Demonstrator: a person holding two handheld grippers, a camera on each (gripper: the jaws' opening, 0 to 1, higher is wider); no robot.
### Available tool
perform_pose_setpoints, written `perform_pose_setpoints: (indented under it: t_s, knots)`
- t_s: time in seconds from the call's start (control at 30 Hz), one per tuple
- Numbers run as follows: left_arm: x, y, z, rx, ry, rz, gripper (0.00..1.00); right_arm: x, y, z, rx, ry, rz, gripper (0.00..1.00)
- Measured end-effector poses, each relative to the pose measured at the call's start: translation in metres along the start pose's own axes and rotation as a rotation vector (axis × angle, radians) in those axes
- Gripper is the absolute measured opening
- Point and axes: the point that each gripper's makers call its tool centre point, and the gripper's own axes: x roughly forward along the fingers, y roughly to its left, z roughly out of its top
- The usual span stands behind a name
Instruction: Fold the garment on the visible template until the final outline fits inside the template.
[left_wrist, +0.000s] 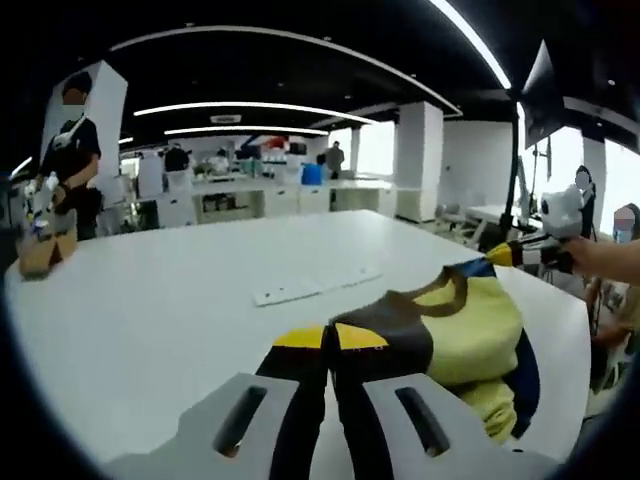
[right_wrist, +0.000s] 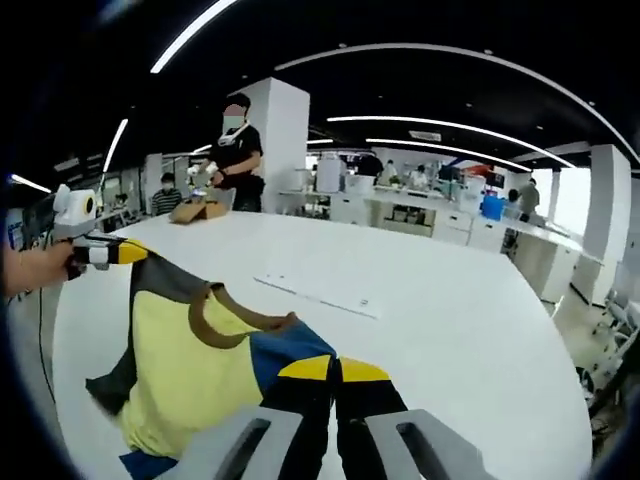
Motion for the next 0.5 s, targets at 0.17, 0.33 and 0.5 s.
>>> perform_pose_setpoints:
  t_s: [0.17, 0.33, 0.5]
  knots:
    - [0.016, 0.01, -0.006, -0.031, 0.011, 0.048, 0.0, 0.022, -0.018, -0.008, 0.088, 0.014, -0.075, 0.0]
    - [0.033, 0.024, -0.021, -0.113, 0.031, 0.082, 0.0, 0.04, -0.025, -0.016, 0.085, 0.038, -0.099, 0.0]
    - [0.049, 0.03, -0.035, -0.056, 0.081, 0.097, 0.0, 0.06, -0.031, -0.035, 0.126, 0.101, -0.1, 0.0]
